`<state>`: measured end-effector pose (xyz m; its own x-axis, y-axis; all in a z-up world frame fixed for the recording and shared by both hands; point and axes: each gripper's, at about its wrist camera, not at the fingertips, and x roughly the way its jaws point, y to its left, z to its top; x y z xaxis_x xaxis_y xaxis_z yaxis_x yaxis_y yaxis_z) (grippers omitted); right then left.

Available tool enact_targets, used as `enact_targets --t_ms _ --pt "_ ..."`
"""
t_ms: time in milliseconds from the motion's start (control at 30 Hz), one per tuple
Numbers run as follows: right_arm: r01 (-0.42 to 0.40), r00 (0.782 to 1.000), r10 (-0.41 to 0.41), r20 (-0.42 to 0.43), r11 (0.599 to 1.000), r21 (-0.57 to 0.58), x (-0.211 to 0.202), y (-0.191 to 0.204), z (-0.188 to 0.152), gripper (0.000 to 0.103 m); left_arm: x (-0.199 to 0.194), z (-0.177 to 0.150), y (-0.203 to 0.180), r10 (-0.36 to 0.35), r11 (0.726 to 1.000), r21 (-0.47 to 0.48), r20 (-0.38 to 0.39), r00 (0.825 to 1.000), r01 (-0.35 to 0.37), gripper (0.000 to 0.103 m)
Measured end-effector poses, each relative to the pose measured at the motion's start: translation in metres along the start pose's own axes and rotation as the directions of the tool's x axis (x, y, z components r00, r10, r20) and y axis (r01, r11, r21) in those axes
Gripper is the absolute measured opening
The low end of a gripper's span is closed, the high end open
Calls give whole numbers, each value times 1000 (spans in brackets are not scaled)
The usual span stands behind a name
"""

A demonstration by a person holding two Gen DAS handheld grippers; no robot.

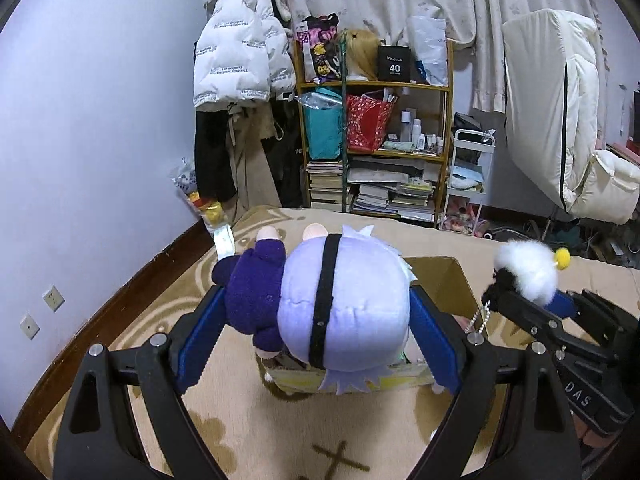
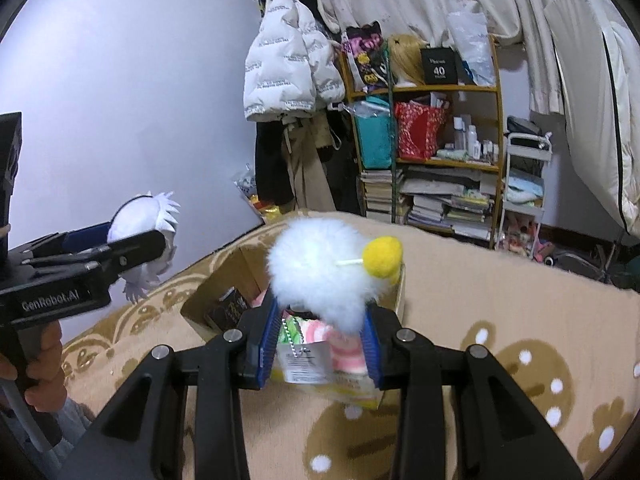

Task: Organize soft objects
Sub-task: 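Lift and carry the plush doll and fluffy plush over the box with both grippers, then open both grippers to drop the plush doll and fluffy plush into the box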

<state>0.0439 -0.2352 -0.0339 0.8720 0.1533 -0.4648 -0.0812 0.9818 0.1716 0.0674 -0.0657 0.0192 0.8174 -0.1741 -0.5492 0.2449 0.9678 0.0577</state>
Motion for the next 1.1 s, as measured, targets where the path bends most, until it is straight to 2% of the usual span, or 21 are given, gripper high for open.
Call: enact_targets --t_ms 367,500,633,867,1033,1100 --pt "-9 997 11 71 1000 -22 12 -9 28 38 10 12 -14 -4 998 66 34 999 2 88" --pt "0 997 3 72 999 -43 23 -16 33 38 19 11 -13 2 998 65 12 1000 -2 88" --pt "-3 998 6 60 999 -41 37 -21 32 38 28 7 -13 13 997 82 -9 1000 -12 89" --pt "-50 999 50 3 998 -37 61 -23 18 39 52 5 -2 5 999 37 -63 998 -3 89" --pt "-122 991 124 -53 992 39 77 -28 9 39 73 -3 5 2 1000 16 -116 993 0 89" --pt "-127 990 128 -61 992 19 80 -25 6 39 79 -7 8 3 1000 11 -134 991 -1 90"
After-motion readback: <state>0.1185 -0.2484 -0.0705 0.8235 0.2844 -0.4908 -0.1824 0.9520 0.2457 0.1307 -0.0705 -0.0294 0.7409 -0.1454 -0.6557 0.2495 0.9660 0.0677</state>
